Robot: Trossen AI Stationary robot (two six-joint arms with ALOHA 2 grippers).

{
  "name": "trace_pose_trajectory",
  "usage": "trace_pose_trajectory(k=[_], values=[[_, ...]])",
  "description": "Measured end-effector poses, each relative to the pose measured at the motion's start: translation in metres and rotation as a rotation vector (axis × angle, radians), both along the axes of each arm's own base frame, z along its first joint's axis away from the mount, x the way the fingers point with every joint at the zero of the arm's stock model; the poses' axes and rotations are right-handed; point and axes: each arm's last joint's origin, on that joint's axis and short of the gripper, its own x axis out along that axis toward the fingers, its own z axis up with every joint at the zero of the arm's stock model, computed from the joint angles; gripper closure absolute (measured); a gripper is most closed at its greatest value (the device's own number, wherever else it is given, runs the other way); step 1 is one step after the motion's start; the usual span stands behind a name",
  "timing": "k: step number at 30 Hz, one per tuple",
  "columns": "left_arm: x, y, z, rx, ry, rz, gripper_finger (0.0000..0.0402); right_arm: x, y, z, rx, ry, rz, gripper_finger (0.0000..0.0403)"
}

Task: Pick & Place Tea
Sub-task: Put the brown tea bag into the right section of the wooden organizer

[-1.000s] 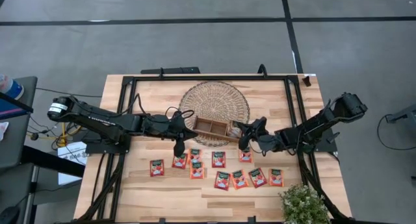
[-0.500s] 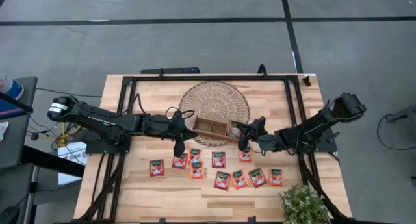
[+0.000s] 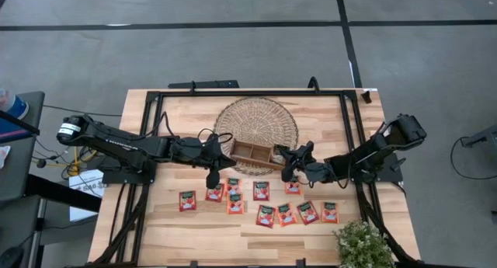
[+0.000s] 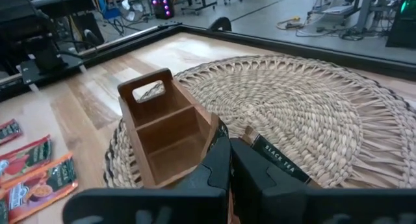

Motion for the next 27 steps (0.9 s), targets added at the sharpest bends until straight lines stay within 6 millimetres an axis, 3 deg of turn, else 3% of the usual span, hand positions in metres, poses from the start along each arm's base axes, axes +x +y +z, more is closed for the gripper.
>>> trace_pose_trajectory(k=[22,27], values=[[0.0000,0.0000,0.0000,0.021,0.000,-0.009,0.0402,-0.0024,0.0062,-0.0031,0.041,0.007,0.031,0.0402],[0.0000,0.0000,0.0000,0.022,0.000,-0.009,0.0402,-0.0019,0.0052,-0.0040,0.082,0.000,0.042,0.0372]])
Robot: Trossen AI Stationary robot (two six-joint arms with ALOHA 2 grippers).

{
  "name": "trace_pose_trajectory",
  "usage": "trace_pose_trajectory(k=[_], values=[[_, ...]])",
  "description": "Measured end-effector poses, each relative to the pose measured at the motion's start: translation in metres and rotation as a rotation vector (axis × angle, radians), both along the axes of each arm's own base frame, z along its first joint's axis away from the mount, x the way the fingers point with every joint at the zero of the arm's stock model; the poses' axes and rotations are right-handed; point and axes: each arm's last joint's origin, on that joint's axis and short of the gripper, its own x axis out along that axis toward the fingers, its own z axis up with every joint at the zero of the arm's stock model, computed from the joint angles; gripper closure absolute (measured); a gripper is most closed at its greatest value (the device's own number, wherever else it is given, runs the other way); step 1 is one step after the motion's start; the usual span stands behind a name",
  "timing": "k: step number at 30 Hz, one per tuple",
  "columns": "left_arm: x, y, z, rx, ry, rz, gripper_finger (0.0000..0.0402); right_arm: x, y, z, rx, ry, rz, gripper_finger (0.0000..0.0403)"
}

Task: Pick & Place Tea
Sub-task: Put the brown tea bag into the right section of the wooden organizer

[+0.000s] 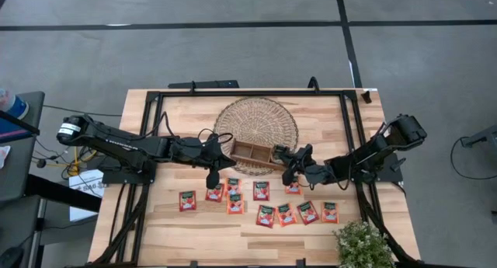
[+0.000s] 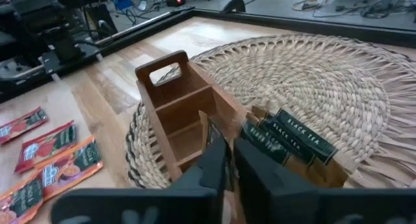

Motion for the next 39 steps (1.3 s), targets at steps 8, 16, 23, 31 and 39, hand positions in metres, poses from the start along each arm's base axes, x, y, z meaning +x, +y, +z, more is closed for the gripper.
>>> trace_pose_trajectory(k=[8,16,23,31,39], values=[[0.000,0.000,0.000,0.008,0.000,-0.004,0.0402,0.000,0.002,0.002,0.006,-0.017,0.006,0.0308],[0.000,-0.001,0.000,0.019,0.001,-0.029,0.0402,0.000,0.004,0.010,0.014,-0.062,0.018,0.0301],[0.000,-0.001,0.000,0.013,-0.001,-0.042,0.0402,-0.008,0.002,0.037,-0.031,-0.104,0.030,0.0301],[0.001,-0.001,0.002,0.000,-0.024,-0.047,0.0402,-0.009,-0.009,0.032,0.036,-0.047,0.032,0.0301],[0.001,-0.001,0.004,-0.006,-0.047,-0.045,0.0402,0.004,-0.008,0.030,0.062,0.105,0.051,0.0301]])
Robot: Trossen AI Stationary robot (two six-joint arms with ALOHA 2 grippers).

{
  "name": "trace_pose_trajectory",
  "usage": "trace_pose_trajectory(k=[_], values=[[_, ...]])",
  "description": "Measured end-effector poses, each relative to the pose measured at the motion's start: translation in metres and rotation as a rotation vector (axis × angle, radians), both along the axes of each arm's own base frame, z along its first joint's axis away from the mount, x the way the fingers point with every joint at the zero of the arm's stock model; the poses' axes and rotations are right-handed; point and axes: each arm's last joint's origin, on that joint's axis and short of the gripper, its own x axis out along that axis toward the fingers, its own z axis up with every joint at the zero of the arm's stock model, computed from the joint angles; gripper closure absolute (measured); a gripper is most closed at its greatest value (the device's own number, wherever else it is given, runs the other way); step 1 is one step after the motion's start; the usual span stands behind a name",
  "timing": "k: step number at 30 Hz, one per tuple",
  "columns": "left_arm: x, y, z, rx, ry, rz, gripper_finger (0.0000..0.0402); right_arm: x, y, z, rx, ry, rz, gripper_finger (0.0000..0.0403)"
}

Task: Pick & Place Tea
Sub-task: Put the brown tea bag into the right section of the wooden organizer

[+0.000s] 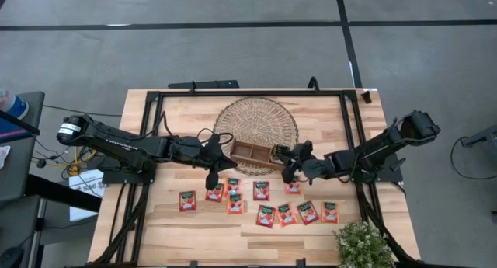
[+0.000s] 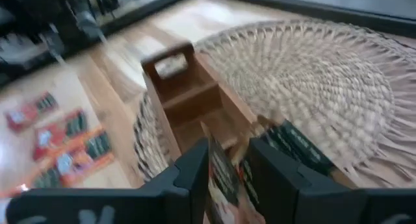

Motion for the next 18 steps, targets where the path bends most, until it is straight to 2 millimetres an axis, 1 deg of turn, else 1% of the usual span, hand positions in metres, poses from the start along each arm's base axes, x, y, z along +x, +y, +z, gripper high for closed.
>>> trace_pose_trajectory(k=[3,5,12,15,18], values=[[0.000,0.000,0.000,-0.009,-0.001,0.003,0.0402,0.001,0.001,0.002,0.006,0.045,-0.009,0.0301],[0.000,0.000,0.000,-0.018,-0.001,0.006,0.0402,0.000,0.001,0.001,0.009,0.068,-0.016,0.0301],[0.000,0.000,0.000,-0.019,-0.001,0.006,0.0402,0.000,0.006,0.002,0.026,0.045,-0.007,0.0301],[0.000,0.000,0.000,-0.021,-0.001,0.000,0.0402,0.004,0.009,0.009,0.000,0.025,-0.003,0.0301],[0.000,0.000,0.000,-0.022,-0.001,-0.003,0.0402,0.009,0.006,0.016,-0.037,0.032,-0.010,0.0301]])
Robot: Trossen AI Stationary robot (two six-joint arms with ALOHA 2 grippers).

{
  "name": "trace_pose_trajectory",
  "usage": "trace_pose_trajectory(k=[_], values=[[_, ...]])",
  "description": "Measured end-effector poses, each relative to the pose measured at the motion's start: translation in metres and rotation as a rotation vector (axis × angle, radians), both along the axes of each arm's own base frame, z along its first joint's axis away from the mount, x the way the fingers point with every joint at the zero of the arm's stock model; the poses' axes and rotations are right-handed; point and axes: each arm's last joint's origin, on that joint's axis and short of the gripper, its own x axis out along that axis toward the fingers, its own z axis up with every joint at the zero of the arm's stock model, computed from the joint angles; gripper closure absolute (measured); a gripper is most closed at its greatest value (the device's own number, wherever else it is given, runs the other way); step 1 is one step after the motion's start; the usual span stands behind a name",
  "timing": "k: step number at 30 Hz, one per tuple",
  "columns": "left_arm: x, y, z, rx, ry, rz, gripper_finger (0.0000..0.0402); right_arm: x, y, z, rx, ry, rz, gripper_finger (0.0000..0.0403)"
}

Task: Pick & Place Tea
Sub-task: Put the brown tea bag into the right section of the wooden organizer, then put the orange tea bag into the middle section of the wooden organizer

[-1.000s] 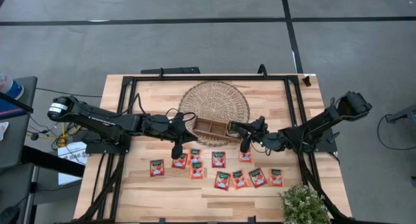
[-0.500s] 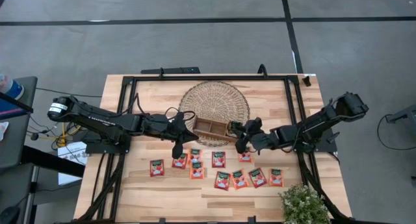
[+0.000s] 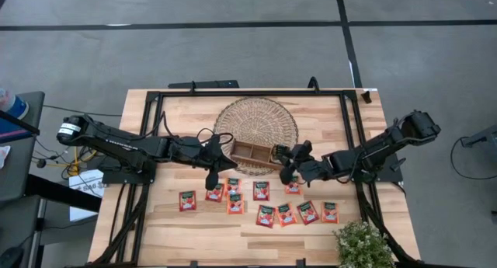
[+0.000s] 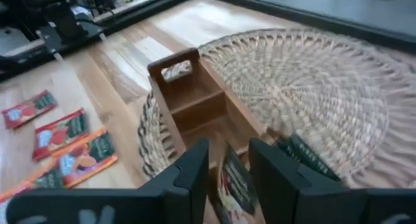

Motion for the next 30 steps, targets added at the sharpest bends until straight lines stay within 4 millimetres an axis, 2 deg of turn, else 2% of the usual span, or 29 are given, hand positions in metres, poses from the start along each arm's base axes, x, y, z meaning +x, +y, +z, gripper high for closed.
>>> trace_pose_trajectory(k=[8,20,27,30], values=[[0.000,0.000,0.000,0.000,0.000,0.000,0.0402,0.000,-0.013,-0.002,0.036,0.155,-0.042,0.0301],[0.000,0.000,0.000,0.001,-0.001,-0.001,0.0402,-0.001,-0.008,-0.002,0.046,0.147,-0.031,0.0301],[0.000,0.000,0.000,0.000,-0.002,-0.001,0.0402,0.011,-0.012,0.018,-0.037,0.186,-0.014,0.0301],[0.000,0.000,0.000,-0.001,-0.001,0.000,0.0402,0.014,-0.013,0.033,-0.067,0.207,-0.012,0.0301]])
